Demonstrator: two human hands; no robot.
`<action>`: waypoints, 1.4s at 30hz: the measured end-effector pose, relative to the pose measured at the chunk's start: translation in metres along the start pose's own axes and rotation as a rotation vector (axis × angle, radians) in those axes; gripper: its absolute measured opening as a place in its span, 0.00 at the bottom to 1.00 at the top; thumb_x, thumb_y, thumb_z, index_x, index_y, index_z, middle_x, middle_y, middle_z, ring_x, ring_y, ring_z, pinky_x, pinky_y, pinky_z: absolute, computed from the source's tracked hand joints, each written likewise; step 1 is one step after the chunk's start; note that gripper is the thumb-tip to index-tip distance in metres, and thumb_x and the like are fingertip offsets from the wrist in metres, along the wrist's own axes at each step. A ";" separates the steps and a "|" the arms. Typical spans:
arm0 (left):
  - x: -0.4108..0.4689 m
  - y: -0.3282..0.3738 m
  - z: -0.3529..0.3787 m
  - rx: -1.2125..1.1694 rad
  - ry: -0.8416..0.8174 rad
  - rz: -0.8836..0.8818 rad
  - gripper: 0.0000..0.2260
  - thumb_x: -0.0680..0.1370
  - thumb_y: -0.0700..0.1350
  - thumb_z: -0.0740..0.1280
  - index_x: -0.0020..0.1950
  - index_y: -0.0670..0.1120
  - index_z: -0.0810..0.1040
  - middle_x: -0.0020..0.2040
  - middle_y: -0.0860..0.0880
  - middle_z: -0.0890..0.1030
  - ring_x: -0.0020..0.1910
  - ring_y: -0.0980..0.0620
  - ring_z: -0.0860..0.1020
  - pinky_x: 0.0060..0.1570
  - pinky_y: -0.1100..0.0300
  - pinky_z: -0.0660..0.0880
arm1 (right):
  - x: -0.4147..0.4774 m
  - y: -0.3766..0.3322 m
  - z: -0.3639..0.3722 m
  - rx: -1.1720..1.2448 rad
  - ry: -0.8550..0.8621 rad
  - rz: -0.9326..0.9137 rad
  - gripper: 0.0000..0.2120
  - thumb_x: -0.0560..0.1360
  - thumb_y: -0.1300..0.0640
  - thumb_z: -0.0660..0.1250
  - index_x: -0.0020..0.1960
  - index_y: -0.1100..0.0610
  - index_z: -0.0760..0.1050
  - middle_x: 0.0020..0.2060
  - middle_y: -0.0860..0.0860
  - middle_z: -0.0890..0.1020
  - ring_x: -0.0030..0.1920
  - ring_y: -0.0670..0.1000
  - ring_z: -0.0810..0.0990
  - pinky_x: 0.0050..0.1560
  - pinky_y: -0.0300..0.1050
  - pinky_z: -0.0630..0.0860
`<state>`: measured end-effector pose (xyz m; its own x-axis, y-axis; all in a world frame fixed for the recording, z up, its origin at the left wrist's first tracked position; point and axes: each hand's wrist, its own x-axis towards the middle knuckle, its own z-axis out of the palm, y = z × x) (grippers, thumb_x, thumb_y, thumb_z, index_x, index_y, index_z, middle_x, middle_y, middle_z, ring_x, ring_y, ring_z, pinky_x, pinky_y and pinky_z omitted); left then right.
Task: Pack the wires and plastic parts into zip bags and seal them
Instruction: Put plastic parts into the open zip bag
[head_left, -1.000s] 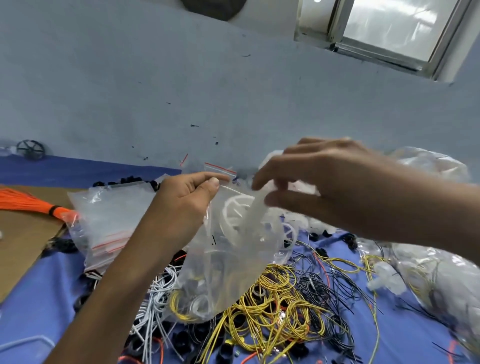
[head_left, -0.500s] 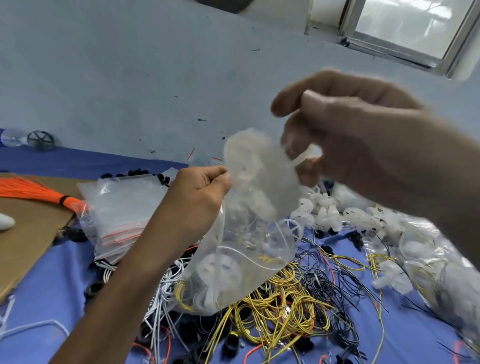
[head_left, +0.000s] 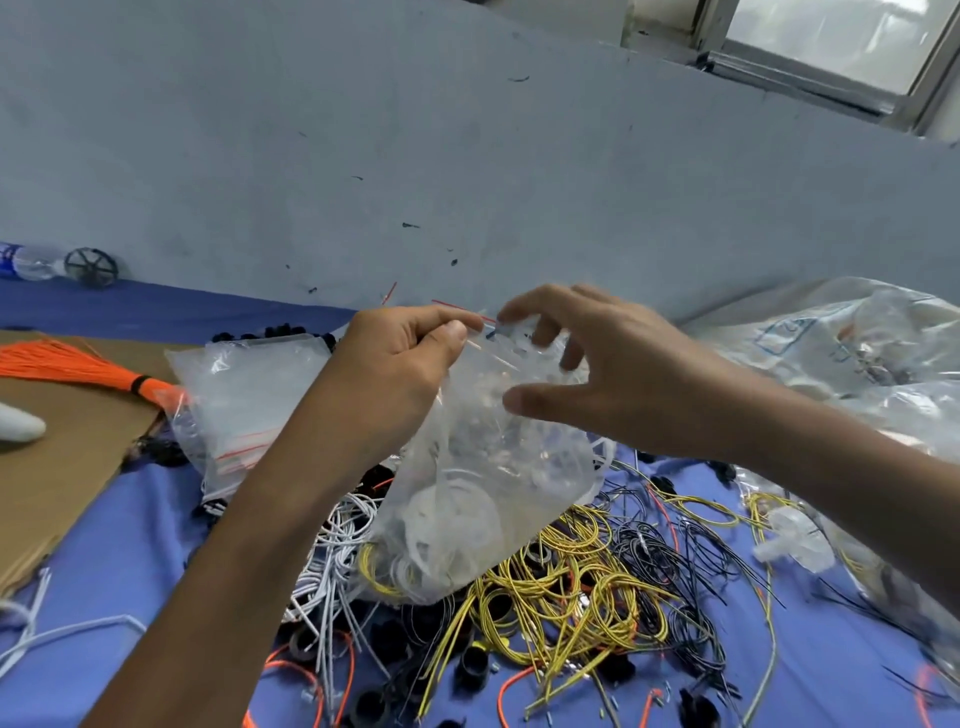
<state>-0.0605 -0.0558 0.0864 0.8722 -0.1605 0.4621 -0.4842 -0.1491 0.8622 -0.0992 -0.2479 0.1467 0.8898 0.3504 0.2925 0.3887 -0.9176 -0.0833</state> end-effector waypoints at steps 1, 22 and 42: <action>0.000 0.000 -0.001 -0.006 -0.002 0.002 0.10 0.83 0.46 0.64 0.51 0.52 0.86 0.51 0.31 0.82 0.48 0.31 0.79 0.54 0.35 0.76 | 0.002 0.001 0.002 0.011 -0.051 0.034 0.15 0.74 0.41 0.70 0.59 0.39 0.74 0.43 0.39 0.80 0.39 0.37 0.77 0.40 0.38 0.71; 0.013 -0.017 -0.036 -0.225 0.226 -0.001 0.10 0.82 0.40 0.64 0.47 0.48 0.84 0.27 0.48 0.68 0.25 0.49 0.62 0.29 0.60 0.55 | 0.061 0.071 0.062 0.236 0.013 0.288 0.09 0.79 0.57 0.65 0.55 0.53 0.82 0.48 0.51 0.85 0.41 0.52 0.82 0.45 0.46 0.81; 0.014 -0.022 -0.020 -0.191 0.202 0.028 0.13 0.82 0.42 0.65 0.45 0.55 0.87 0.23 0.56 0.63 0.22 0.57 0.58 0.21 0.70 0.58 | 0.103 0.121 0.121 0.642 0.020 0.379 0.14 0.82 0.60 0.61 0.65 0.61 0.78 0.61 0.53 0.82 0.42 0.39 0.77 0.36 0.27 0.71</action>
<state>-0.0361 -0.0351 0.0777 0.8644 0.0382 0.5014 -0.5027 0.0419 0.8634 0.0683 -0.3001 0.0513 0.9884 0.0223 0.1501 0.1248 -0.6825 -0.7201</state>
